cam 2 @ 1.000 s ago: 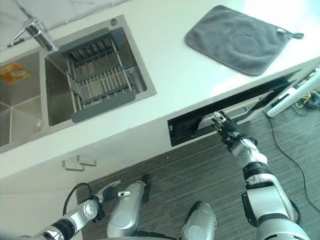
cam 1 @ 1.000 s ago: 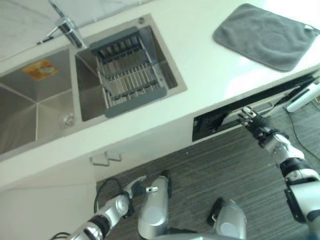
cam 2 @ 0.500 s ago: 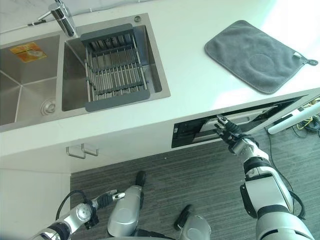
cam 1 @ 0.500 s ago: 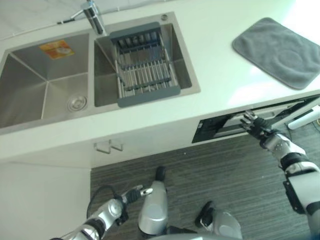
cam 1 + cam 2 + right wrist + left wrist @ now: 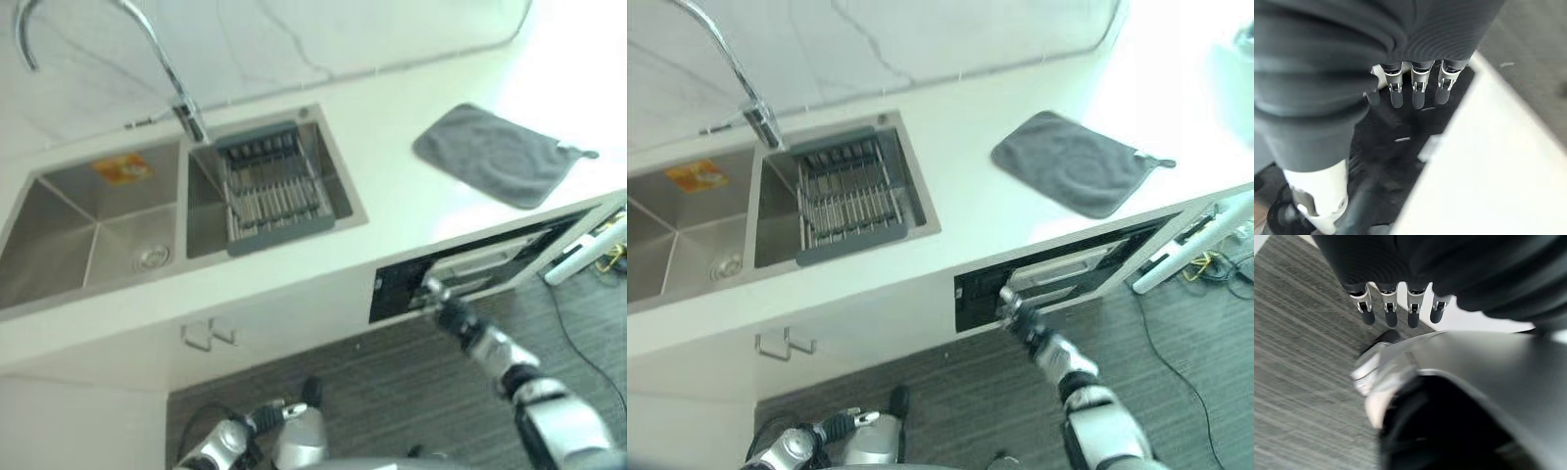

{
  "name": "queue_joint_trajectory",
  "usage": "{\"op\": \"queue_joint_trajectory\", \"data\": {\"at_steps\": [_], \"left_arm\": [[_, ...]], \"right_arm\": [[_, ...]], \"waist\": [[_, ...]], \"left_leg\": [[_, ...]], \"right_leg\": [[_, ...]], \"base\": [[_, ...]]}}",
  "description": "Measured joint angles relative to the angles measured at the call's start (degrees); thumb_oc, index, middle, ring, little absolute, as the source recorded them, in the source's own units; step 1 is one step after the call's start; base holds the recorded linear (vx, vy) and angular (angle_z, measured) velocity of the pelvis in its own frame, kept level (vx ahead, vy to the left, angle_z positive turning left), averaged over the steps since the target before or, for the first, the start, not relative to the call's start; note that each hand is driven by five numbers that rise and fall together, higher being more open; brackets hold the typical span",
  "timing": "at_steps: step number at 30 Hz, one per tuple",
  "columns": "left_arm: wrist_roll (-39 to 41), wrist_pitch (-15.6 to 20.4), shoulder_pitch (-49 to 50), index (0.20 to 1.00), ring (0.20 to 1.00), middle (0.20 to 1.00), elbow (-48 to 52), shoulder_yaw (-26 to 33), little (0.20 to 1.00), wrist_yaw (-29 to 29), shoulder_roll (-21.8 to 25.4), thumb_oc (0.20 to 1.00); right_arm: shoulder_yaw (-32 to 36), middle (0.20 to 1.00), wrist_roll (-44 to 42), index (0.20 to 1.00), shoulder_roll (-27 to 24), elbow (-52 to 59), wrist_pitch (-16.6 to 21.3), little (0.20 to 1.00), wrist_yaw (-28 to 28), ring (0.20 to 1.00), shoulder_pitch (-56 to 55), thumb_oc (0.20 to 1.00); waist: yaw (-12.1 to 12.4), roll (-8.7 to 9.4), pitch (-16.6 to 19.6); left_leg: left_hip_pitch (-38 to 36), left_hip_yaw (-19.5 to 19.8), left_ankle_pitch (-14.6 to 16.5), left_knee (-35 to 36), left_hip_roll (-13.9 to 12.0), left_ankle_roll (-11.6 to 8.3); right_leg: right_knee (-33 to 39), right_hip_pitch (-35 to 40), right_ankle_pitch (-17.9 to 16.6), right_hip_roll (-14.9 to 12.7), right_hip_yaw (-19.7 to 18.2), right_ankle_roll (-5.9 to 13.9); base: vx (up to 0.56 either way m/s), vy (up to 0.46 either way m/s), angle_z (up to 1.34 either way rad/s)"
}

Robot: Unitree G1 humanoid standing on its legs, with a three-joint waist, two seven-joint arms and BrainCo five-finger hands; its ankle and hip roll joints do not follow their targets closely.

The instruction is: Place the dishes in the dishwasher.

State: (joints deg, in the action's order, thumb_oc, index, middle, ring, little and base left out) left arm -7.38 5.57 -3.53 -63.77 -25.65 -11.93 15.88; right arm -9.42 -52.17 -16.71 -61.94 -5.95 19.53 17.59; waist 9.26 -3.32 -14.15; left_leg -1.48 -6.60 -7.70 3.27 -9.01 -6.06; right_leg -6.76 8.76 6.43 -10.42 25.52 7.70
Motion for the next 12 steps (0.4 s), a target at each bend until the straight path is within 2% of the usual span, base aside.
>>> {"op": "queue_joint_trajectory", "data": {"at_steps": [1, 3, 5, 6, 8, 12], "left_arm": [[0.2, -1.0, 2.5, 1.0, 1.0, 1.0, 0.2, 1.6, 1.0, 0.0, -0.3, 1.0], [1.7, -1.7, 4.5, 1.0, 1.0, 1.0, 0.2, 3.7, 1.0, -0.2, -0.6, 1.0], [2.2, -2.0, 4.9, 1.0, 1.0, 1.0, -0.4, 3.7, 1.0, -0.3, -0.6, 1.0], [2.3, -2.0, 4.9, 1.0, 1.0, 1.0, -0.3, 3.8, 1.0, -0.7, -0.6, 1.0], [2.3, -2.0, 5.3, 1.0, 1.0, 1.0, -0.3, 3.7, 1.0, -0.9, -0.7, 1.0], [2.5, -2.1, 5.6, 1.0, 1.0, 1.0, 0.7, 3.7, 1.0, -1.5, -0.6, 1.0]], "right_arm": [[1.2, 1.0, 0.2, 1.0, 1.0, 1.8, 1.7, 1.0, 0.1, 1.0, -8.9, 1.0], [3.2, 1.0, 1.4, 1.0, 1.2, 1.6, 3.6, 1.0, 0.0, 1.0, -14.8, 1.0], [3.4, 1.0, 2.0, 1.0, 0.0, 0.3, 4.4, 1.0, -0.1, 1.0, -17.8, 1.0], [4.1, 1.0, 2.1, 1.0, -0.1, 0.2, 5.9, 1.0, 0.3, 1.0, -18.8, 1.0], [5.9, 1.0, 2.7, 1.0, -0.2, -0.9, 6.6, 1.0, 0.6, 1.0, -20.5, 1.0], [6.1, 1.0, 4.4, 1.0, -0.8, -3.0, 8.1, 1.0, 2.0, 1.0, -21.9, 1.0]], "waist": [[-2.3, 0.8, 2.3], [-3.5, 1.15, 3.7], [-6.5, 1.42, 3.9], [-6.7, 1.29, 4.2], [-7.7, 1.12, 5.0], [-7.9, 0.02, 6.3]], "left_leg": [[-0.9, -0.7, -0.1, 1.0, 0.2, 0.02], [-1.7, -1.9, -0.1, 1.7, 0.2, 0.04], [-1.8, -2.8, -0.1, 1.7, -0.3, 0.05], [-1.7, -3.3, -0.1, 1.7, -0.5, 0.03], [-1.7, -3.7, -0.1, 1.7, -0.7, 0.08], [-1.7, -4.9, 0.4, 1.7, -0.8, 0.66]], "right_leg": [[1.0, 0.4, -0.3, 0.0, -0.5, 0.21], [1.4, 0.4, -0.4, 0.1, -1.6, 0.25], [2.9, 0.2, -1.3, 0.7, -2.8, 0.23], [3.1, -0.1, -1.5, 0.9, -3.0, 0.16], [3.3, -0.3, -1.7, 1.1, -3.5, 0.09], [3.2, -1.4, -1.8, 1.0, -4.8, -0.27]], "base": [[-0.09, -0.086, -0.27], [-0.08, -0.059, -0.32], [-0.09, -0.061, -0.3], [-0.07, -0.055, -0.2], [-0.1, -0.067, -0.14], [-0.06, -0.036, -0.15]]}}
